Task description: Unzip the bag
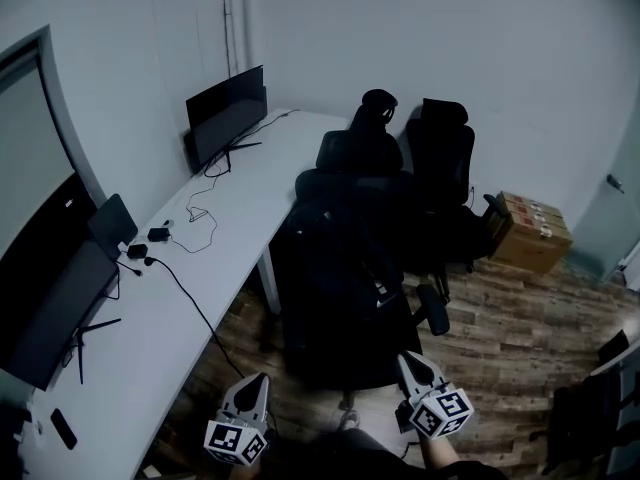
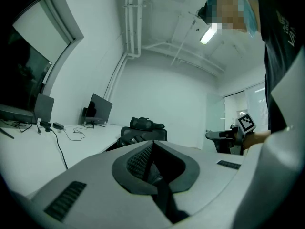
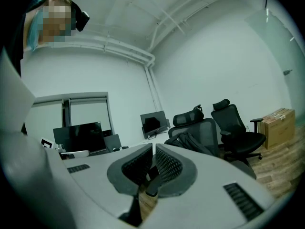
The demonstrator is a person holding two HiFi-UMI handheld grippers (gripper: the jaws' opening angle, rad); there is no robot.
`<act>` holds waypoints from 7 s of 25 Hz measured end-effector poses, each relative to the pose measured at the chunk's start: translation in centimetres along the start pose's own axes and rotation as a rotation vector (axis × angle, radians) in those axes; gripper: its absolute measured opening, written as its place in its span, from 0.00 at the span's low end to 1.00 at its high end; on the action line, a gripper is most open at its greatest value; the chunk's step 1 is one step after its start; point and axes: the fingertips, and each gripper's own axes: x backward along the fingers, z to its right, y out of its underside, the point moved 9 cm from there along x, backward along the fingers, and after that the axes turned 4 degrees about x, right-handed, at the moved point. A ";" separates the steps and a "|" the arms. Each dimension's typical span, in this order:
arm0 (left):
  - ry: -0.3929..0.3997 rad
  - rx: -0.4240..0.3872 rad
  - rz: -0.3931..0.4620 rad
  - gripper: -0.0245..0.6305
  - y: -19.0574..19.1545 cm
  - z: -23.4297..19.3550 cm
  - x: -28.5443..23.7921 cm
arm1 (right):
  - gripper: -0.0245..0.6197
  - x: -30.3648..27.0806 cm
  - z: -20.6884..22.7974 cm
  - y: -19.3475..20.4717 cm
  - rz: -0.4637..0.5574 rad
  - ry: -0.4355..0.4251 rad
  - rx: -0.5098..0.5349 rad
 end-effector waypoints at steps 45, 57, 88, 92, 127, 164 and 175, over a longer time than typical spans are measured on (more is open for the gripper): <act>0.110 -0.016 -0.097 0.07 -3.1 -12.1 -36.2 | 0.11 -19.3 15.6 -3.6 0.015 0.168 -0.082; 0.175 -0.012 -0.164 0.12 -2.6 -20.8 -44.0 | 0.16 -27.4 14.6 -3.6 0.027 0.280 -0.073; 0.171 0.074 -0.415 0.58 6.4 -33.6 -61.3 | 0.35 -35.8 14.5 -0.3 -0.059 0.451 -0.182; 0.164 0.093 -0.441 0.61 7.7 -34.1 -63.4 | 0.35 -35.7 14.7 0.1 -0.072 0.466 -0.201; 0.375 0.129 -0.415 0.35 5.7 -24.9 -63.3 | 0.35 -27.1 17.6 -1.0 -0.042 0.425 -0.193; 0.726 -0.183 -0.360 0.26 5.9 -2.0 -44.4 | 0.35 -23.9 12.8 0.1 -0.121 0.029 -0.044; 0.811 -0.300 -0.363 0.26 7.5 0.9 -40.5 | 0.35 -21.5 12.2 2.4 -0.126 -0.026 -0.139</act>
